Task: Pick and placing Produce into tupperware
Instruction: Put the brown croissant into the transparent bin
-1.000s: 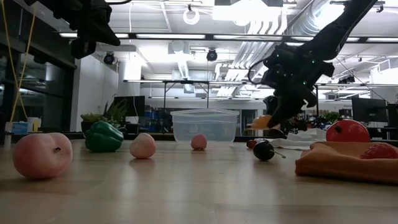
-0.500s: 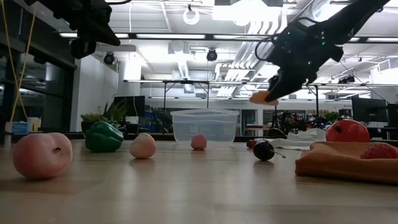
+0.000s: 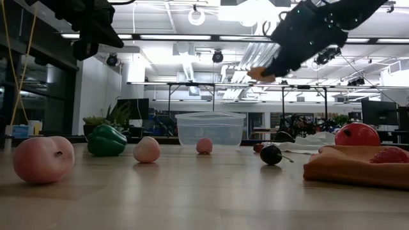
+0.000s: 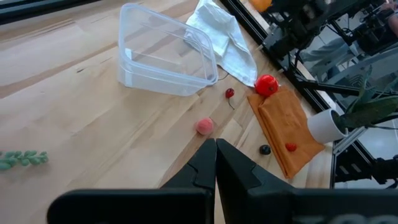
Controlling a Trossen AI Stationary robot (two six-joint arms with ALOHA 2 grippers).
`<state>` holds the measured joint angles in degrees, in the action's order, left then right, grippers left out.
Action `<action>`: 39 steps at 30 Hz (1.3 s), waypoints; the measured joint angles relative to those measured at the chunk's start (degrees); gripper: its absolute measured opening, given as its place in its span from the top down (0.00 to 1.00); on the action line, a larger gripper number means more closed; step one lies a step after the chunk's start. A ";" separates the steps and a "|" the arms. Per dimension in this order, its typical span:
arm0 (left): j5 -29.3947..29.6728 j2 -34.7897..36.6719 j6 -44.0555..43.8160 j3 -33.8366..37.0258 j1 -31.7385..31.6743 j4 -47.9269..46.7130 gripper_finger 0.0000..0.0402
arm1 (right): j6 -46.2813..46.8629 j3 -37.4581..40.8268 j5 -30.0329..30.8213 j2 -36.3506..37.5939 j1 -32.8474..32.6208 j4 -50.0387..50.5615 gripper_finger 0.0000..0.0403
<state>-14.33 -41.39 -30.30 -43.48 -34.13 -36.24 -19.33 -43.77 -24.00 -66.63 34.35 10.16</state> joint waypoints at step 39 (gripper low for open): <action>0.50 0.00 0.46 -0.01 0.01 -0.01 1.00 | 2.47 -33.20 1.52 -13.13 -2.38 14.16 0.49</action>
<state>-13.82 -41.39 -29.85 -43.49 -34.12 -36.25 -16.86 -76.98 -22.48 -79.76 31.97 24.32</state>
